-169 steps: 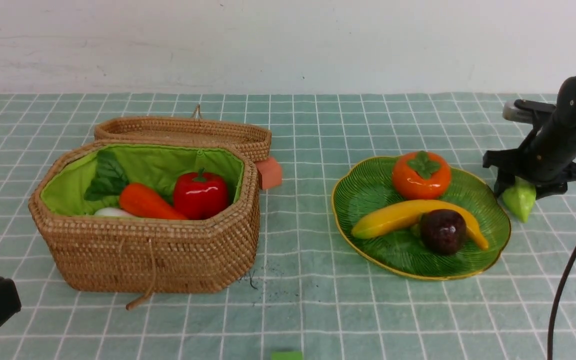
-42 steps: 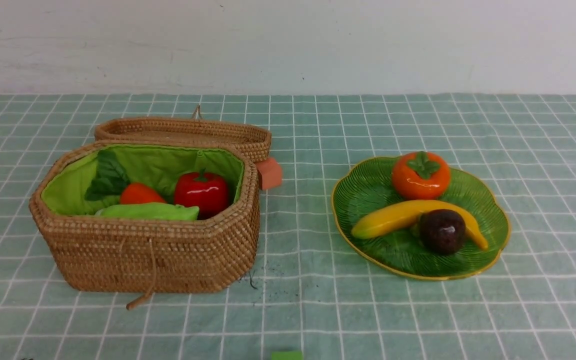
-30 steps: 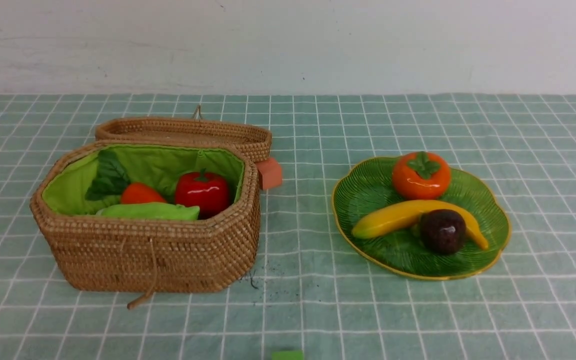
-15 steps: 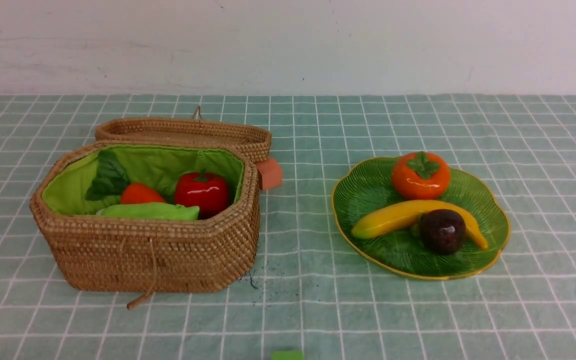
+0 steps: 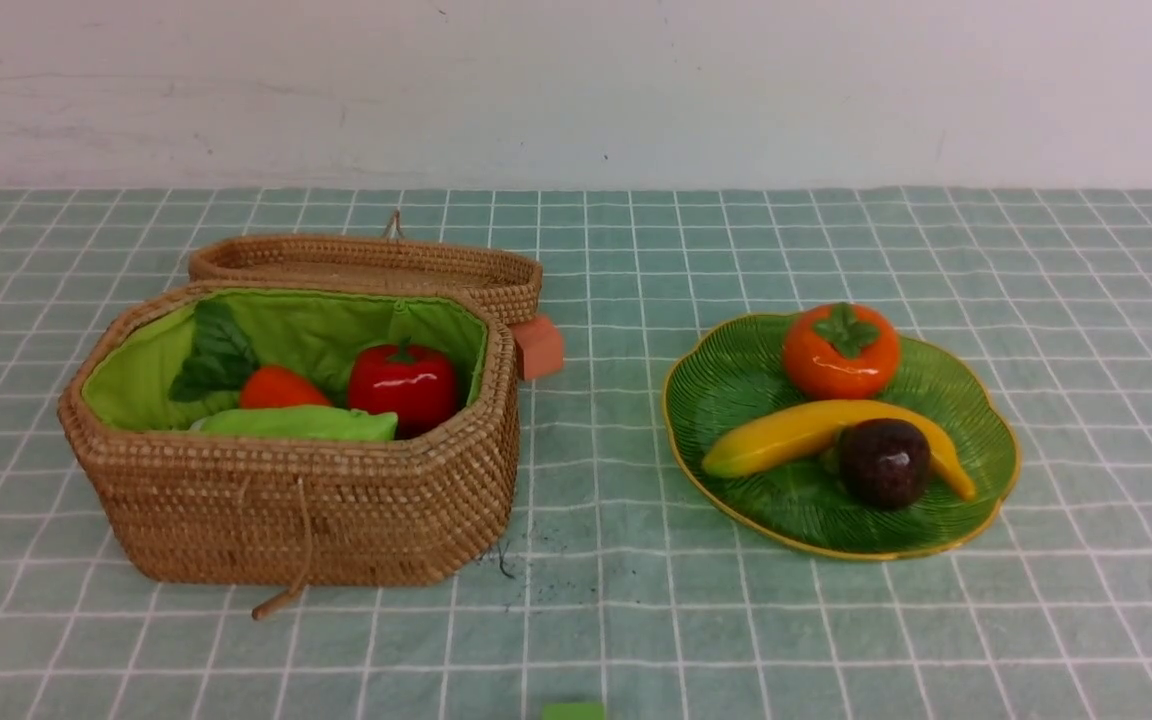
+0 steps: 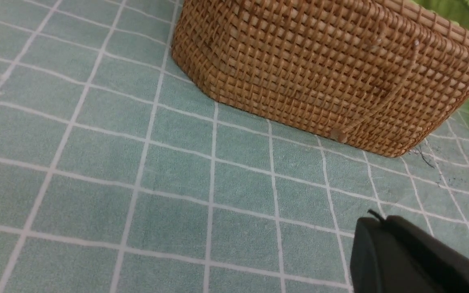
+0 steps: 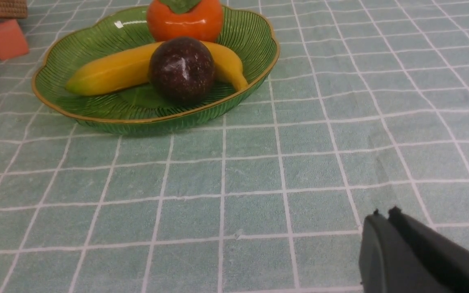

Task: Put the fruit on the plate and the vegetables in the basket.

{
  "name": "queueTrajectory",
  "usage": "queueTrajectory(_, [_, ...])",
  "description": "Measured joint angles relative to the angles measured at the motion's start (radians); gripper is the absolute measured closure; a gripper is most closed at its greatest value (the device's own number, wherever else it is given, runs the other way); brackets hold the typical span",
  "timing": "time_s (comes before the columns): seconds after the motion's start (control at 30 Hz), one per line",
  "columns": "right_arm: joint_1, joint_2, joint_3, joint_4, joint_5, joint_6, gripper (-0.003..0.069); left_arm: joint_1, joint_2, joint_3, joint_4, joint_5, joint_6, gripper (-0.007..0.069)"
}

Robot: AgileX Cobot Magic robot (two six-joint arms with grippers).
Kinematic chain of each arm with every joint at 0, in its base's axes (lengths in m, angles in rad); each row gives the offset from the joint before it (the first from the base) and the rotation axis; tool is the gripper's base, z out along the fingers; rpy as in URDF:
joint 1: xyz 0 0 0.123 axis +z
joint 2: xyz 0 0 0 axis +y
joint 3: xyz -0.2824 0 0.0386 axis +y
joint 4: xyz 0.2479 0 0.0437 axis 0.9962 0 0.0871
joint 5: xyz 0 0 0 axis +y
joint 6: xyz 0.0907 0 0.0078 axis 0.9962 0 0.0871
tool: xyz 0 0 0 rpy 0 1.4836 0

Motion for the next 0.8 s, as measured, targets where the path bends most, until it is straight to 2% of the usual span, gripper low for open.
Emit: queueTrajectory(0.8, [0.000, 0.000, 0.000, 0.001, 0.000, 0.000, 0.0629, 0.000, 0.000, 0.000, -0.001, -0.001, 0.000, 0.0638])
